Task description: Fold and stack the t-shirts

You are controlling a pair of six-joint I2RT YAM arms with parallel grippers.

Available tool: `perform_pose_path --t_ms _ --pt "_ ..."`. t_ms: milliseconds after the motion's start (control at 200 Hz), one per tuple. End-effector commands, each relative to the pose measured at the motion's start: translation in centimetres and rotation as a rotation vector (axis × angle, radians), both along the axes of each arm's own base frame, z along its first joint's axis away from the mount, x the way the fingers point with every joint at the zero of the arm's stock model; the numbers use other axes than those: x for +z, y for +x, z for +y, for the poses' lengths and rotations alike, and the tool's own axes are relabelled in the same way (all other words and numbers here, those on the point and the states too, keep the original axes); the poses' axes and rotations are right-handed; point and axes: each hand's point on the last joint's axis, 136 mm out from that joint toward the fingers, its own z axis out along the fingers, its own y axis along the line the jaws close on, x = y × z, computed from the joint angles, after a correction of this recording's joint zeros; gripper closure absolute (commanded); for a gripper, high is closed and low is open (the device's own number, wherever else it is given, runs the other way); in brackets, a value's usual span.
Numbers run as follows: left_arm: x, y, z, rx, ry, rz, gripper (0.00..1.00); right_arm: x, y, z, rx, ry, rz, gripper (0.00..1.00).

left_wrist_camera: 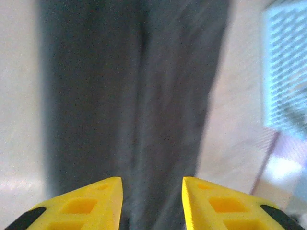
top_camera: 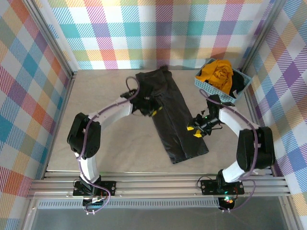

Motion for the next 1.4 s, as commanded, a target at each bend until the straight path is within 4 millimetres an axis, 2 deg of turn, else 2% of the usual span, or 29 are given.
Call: perform_pose_path --t_ms 0,120,250,480,585,655,725,785,905,990,1025,1100,1210,1275,1330,1395 --pt "-3.7 0.6 1.8 0.120 0.043 0.059 0.63 -2.2 -1.3 -0.2 0.108 -0.021 0.046 0.56" --pt "-4.9 3.2 1.9 0.166 0.085 0.045 0.63 -4.6 -2.1 -0.3 0.119 -0.046 0.103 0.57" --pt "-5.9 5.2 1.9 0.199 0.119 0.034 0.63 -6.0 -3.8 1.0 0.160 -0.046 0.154 0.57" --pt "-8.3 5.0 6.3 0.219 0.219 0.078 0.65 -6.3 -6.6 6.1 0.218 -0.030 0.199 0.57" --pt "-9.6 5.9 8.6 0.201 0.246 0.097 0.65 -6.2 -7.1 8.7 0.223 0.000 0.212 0.57" --pt "-10.1 7.2 10.0 0.202 0.236 0.091 0.65 -6.0 -7.1 10.5 0.239 0.017 0.210 0.57" --pt "-10.0 8.7 10.5 0.188 0.205 0.071 0.65 -5.7 -6.7 12.2 0.248 0.040 0.209 0.57" --pt "-9.1 10.1 10.3 0.160 0.187 0.037 0.63 -5.2 -6.1 12.8 0.244 0.045 0.195 0.57" --pt "-5.3 10.7 10.3 0.104 0.202 -0.048 0.58 -3.0 -5.1 12.6 0.237 0.029 0.121 0.55" --pt "-2.6 8.2 10.8 0.083 0.206 -0.061 0.54 -1.2 -5.5 11.6 0.234 0.006 0.070 0.54" --pt "-2.2 6.1 11.0 0.055 0.214 -0.037 0.54 -0.5 -6.0 11.0 0.232 -0.002 0.061 0.53" --pt "-2.3 0.1 10.4 -0.062 0.215 0.065 0.54 -0.1 -8.0 9.5 0.232 -0.014 0.081 0.53" --pt "-4.4 -11.1 8.6 -0.267 0.154 0.285 0.50 -0.3 -11.5 7.4 0.221 -0.010 0.126 0.52" --pt "-5.1 -16.7 8.0 -0.346 0.128 0.359 0.45 -0.6 -13.1 6.4 0.205 0.002 0.156 0.51" --pt "-5.3 -20.1 7.4 -0.376 0.096 0.391 0.42 -0.7 -13.8 6.0 0.191 0.019 0.174 0.50" --pt "-5.7 -22.5 6.8 -0.380 0.065 0.416 0.41 -0.9 -13.9 5.6 0.179 0.029 0.191 0.50"
